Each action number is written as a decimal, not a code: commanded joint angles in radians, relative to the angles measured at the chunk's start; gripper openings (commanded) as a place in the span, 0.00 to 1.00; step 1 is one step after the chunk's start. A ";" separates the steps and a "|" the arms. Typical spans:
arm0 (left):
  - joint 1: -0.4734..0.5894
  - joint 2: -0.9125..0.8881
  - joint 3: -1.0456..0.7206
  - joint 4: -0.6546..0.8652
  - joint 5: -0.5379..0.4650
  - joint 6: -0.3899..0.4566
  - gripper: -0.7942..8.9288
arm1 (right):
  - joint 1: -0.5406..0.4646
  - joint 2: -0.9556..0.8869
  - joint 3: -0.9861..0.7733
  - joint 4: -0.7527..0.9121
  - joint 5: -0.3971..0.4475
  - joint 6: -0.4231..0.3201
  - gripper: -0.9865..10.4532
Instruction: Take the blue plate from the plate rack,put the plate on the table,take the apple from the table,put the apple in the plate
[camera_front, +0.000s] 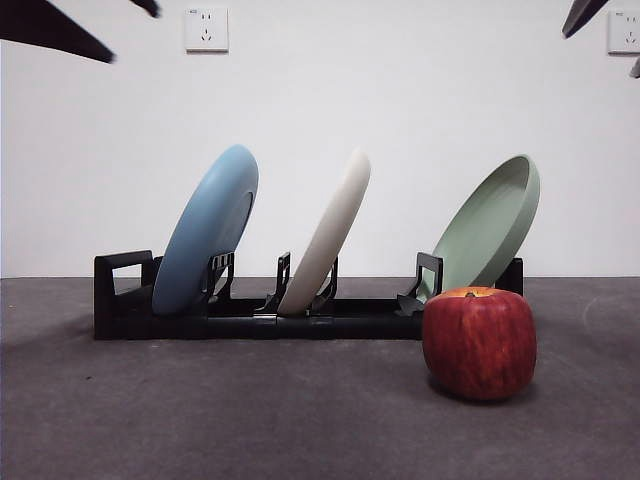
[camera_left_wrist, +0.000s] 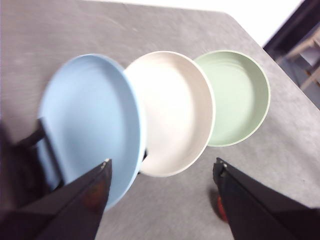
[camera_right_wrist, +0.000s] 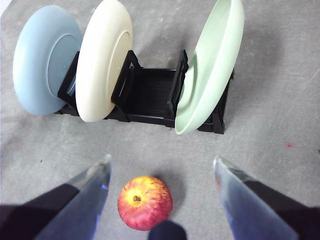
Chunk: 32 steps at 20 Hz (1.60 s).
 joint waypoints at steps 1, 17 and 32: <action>-0.043 0.117 0.078 0.011 -0.030 -0.003 0.43 | 0.002 0.000 0.010 0.007 -0.002 -0.011 0.39; -0.121 0.508 0.270 0.045 -0.156 0.072 0.07 | 0.001 0.000 0.010 0.005 0.002 -0.011 0.39; -0.211 0.414 0.775 -0.443 -0.144 0.264 0.07 | 0.001 0.000 0.010 0.005 0.003 -0.011 0.39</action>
